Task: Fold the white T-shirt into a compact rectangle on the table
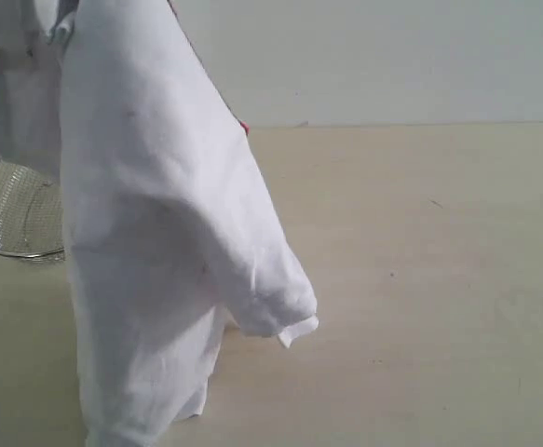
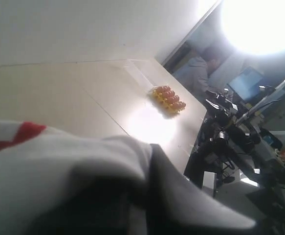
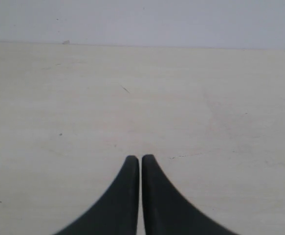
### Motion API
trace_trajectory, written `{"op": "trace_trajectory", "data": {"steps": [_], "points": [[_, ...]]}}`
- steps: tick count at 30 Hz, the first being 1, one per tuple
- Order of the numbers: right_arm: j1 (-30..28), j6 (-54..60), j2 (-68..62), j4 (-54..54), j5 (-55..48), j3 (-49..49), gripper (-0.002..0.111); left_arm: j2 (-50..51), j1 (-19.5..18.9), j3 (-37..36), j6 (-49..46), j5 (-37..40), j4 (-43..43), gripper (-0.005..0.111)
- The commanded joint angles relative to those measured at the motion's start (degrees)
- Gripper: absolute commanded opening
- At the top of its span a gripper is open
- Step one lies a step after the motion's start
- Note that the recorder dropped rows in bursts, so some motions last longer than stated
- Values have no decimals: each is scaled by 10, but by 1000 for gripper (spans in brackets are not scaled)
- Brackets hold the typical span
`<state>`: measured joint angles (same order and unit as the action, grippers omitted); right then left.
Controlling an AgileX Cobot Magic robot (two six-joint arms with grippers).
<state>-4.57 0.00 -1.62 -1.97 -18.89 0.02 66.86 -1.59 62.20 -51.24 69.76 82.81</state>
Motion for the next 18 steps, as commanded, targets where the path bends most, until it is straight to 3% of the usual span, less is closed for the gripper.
{"op": "trace_trajectory", "data": {"steps": [1, 9, 12, 15, 18], "points": [[-4, 0, 4, -1, 5, 0, 0, -15, 3, -2, -7, 2, 18, 4], [-4, 0, 4, -1, 5, 0, 0, -32, 9, -2, 17, 2, -17, 4], [-4, 51, 4, -24, 18, 0, 0, -32, 21, -2, 42, 2, -50, 4], [-4, 121, 4, -38, 61, 0, 0, -32, 33, -2, 42, 2, -73, 4], [-2, 58, 4, 40, 151, 0, 0, -32, 34, -2, 42, 2, -71, 4]]}}
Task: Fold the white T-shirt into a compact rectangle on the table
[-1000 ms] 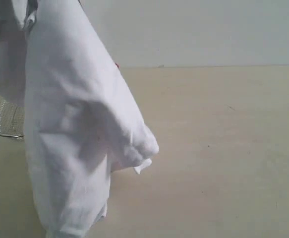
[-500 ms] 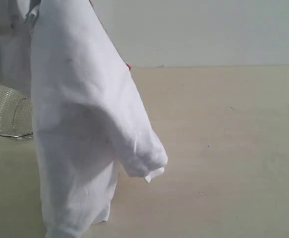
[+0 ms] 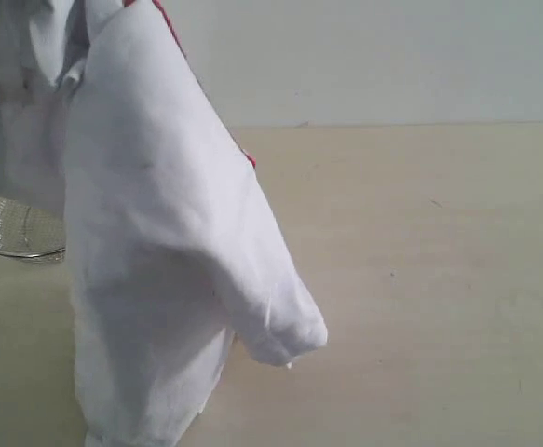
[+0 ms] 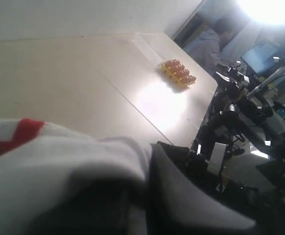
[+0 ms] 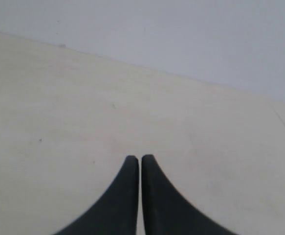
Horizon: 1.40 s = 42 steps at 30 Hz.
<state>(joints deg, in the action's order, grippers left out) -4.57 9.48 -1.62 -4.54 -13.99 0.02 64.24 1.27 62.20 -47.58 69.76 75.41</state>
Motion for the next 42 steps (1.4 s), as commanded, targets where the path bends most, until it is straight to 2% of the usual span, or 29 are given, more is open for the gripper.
{"op": "trace_trajectory", "data": {"steps": [1, 3, 5, 8, 10, 13, 17, 22, 26, 29, 34, 37, 42], "points": [[1, -104, 4, 149, 145, 0, 0, -5, 6, -2, 5, 2, 5, 4], [2, -207, 4, 289, 227, 0, 0, -5, 6, -2, 5, 2, -3, 4], [2, -258, 4, 350, 289, 0, 0, -5, 6, -2, 4, 2, -15, 4], [10, -327, 4, 315, 288, -9, 0, -5, 6, -2, 3, 2, -22, 4], [21, -347, -5, 233, 260, -40, 0, -5, 6, -2, -9, 2, -22, 4], [47, -378, -44, 164, 194, -95, 0, -5, 6, -2, -24, 2, -23, 4], [102, -371, -136, 160, 131, -170, 0, -5, 6, -2, -34, 2, -25, 4], [186, -337, -306, 159, 19, -282, 0, -4, 7, -3, -44, 2, -35, 4], [231, -332, -441, 163, -65, -365, 0, -2, 7, -3, -43, 2, -50, 4], [238, -331, -511, 163, -113, -423, 0, 2, 9, -3, -43, 2, -74, 4], [238, -329, -551, 160, -79, -470, 0, 14, 28, -3, -63, 2, -76, 4], [238, -257, -551, 166, -70, -482, 0, 36, 42, -3, -78, 2, -80, 4], [238, -177, -588, 196, -133, -488, 0, 77, 74, -3, -126, 2, -108, 4]]}}
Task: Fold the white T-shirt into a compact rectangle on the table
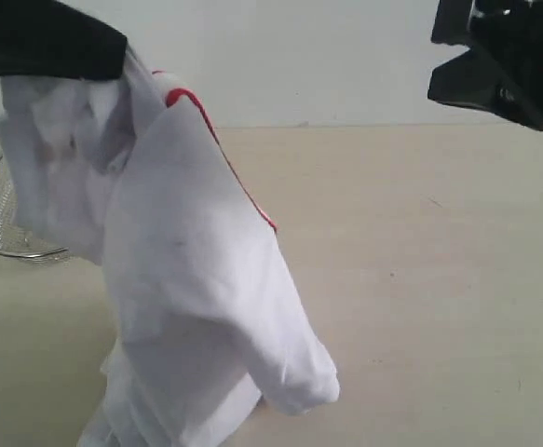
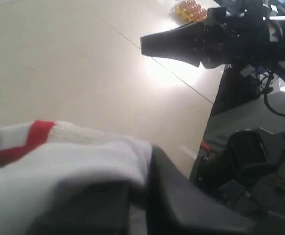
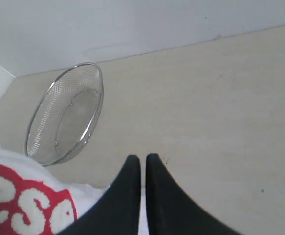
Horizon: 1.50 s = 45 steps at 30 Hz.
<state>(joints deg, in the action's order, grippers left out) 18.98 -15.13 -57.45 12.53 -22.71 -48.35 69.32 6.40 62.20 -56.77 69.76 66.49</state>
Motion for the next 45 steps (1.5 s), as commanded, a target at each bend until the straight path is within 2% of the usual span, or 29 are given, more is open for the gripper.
{"op": "trace_trajectory", "data": {"steps": [1, 3, 6, 10, 11, 18, 27, 37, 45], "points": [[2, 93, -44, 47, -60, -4, 1, 33, 29, -3, -39, 2, -32, 4], [2, 148, -73, 109, -82, -4, 7, 47, 41, -3, -45, 2, -76, 4], [2, 215, -110, 197, -110, -4, 25, 62, 48, -3, -42, 2, -130, 4], [2, 240, -159, 203, -136, -4, 55, 66, 48, -3, -8, 2, -165, 4], [2, 244, -169, 202, -141, -4, 57, 66, 48, -3, 5, 2, -178, 4], [11, 287, -250, 206, -125, -4, 57, 59, 48, -3, 32, 2, -210, 4], [89, 347, -334, 206, -18, -4, 57, 50, 48, -3, 32, 2, -189, 4], [90, 367, -423, 201, 36, -4, 57, 51, 48, -3, 37, 2, -184, 4], [90, 378, -432, 201, 63, -4, 57, 51, 48, -3, 37, 2, -179, 4]]}}
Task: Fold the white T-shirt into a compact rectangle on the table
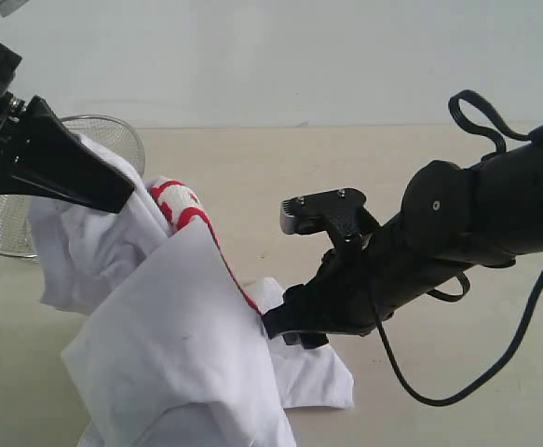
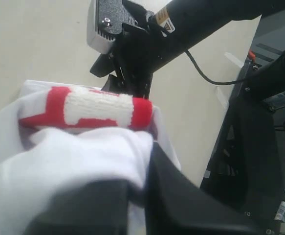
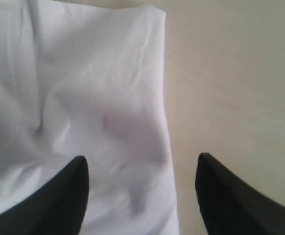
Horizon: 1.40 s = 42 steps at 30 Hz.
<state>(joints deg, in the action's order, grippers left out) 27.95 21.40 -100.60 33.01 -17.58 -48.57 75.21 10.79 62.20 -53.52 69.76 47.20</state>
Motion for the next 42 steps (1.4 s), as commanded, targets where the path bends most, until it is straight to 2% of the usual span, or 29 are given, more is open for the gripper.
{"op": "trace_trajectory", "data": {"steps": [1, 6, 12, 18, 23, 28, 29, 34, 39, 42], "points": [[0, 13, 0, -4, 14, -2, 56, -8, 4, -3, 4, 2, 14, 4], [0, 13, 0, 1, 23, -2, 47, -8, 4, -3, 4, 2, 14, 4], [0, 13, 0, 3, 22, -2, 53, -8, 4, -3, 4, 2, 21, 4], [0, 14, -21, 3, 7, -2, 53, -8, 4, -3, 4, 2, 29, 4], [0, 16, -29, 5, 11, -2, 46, -8, 4, -3, 4, 2, 30, 4], [0, 17, -50, 9, -1, -2, 45, -8, 4, -3, 0, 2, 31, 4], [1, 17, -52, 10, -6, -2, 41, -8, 4, -3, 0, 2, 31, 4], [6, 31, -52, 8, -13, -2, -1, -8, 4, -3, 0, 2, 32, 4], [5, 20, -20, -16, -4, -2, 0, -8, 4, -3, 0, 2, 32, 4], [-10, -42, 27, -50, 8, -2, 0, -8, 4, -3, 0, 2, 32, 4]]}}
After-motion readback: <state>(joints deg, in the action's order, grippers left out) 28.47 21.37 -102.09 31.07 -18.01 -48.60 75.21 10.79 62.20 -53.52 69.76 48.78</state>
